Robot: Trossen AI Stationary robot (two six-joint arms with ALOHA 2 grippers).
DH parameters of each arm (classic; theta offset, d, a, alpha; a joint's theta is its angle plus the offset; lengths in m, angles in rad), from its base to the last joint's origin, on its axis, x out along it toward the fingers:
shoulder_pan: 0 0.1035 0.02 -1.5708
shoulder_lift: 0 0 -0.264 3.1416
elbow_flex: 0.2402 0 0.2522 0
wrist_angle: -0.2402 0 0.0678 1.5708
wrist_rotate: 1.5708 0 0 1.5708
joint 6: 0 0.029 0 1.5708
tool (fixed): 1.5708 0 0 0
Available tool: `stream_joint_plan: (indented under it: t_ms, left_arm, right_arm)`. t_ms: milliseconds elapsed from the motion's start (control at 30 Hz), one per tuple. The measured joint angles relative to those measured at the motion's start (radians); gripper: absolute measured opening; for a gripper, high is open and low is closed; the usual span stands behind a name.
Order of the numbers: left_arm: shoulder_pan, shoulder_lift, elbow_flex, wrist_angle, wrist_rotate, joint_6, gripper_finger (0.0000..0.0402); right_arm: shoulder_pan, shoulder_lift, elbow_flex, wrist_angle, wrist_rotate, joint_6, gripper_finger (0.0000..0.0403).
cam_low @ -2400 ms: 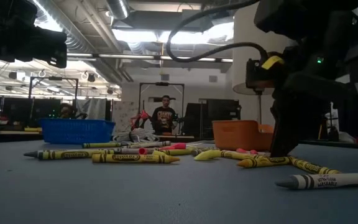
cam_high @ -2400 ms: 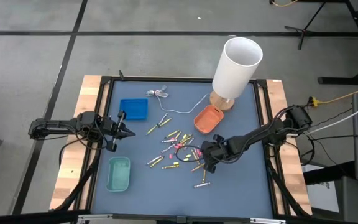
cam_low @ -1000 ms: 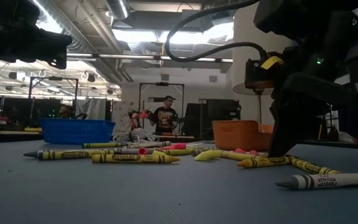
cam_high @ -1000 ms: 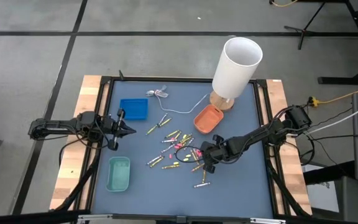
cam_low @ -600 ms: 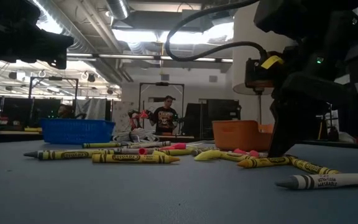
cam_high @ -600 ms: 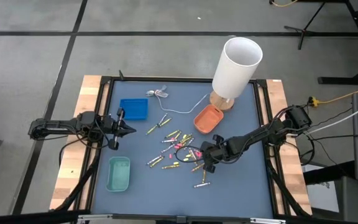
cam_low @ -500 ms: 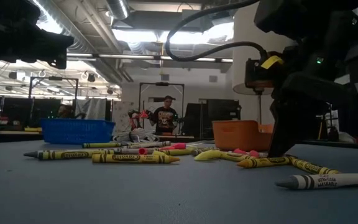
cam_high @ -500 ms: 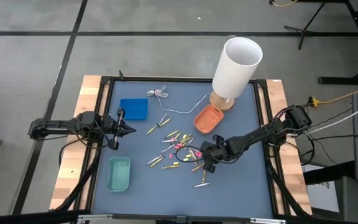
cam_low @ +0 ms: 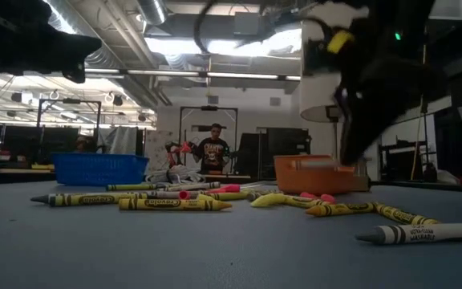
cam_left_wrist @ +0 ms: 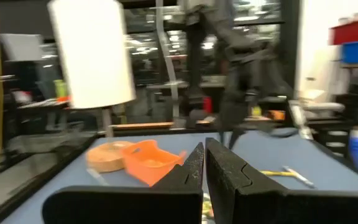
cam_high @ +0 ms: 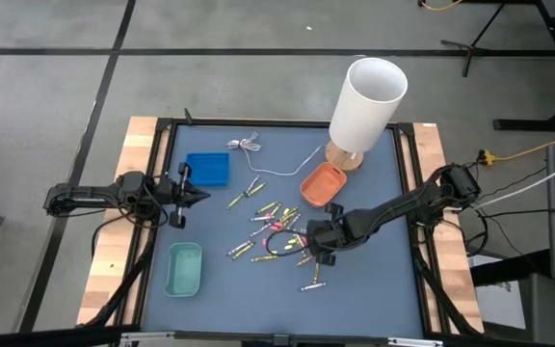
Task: Sort crayons
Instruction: Put the gray crayon into the orange bin
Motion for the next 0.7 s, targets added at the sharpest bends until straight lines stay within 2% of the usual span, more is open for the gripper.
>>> stream_joint_plan:
  t_ms: [100,300,533,700]
  left_arm:
    - [0.0,0.0,0.0,0.001,-0.061,0.0,0.0002]
    - [0.0,0.001,0.0,0.024,-0.068,0.0,0.0002]
    - [-0.001,0.024,0.0,0.054,-0.065,-0.001,0.0002]
    - [-0.001,0.033,0.0,0.128,-0.024,0.0,0.0002]
  right_arm:
    - [-0.006,-0.001,0.078,-0.15,0.088,-0.06,0.0025]
    - [-0.082,-0.002,0.169,-0.365,0.26,-0.153,0.0025]
    - [-0.232,-0.003,0.169,-0.374,0.248,-0.374,0.0026]
    - [-0.319,-0.002,0.169,-0.369,0.238,-0.428,0.0026]
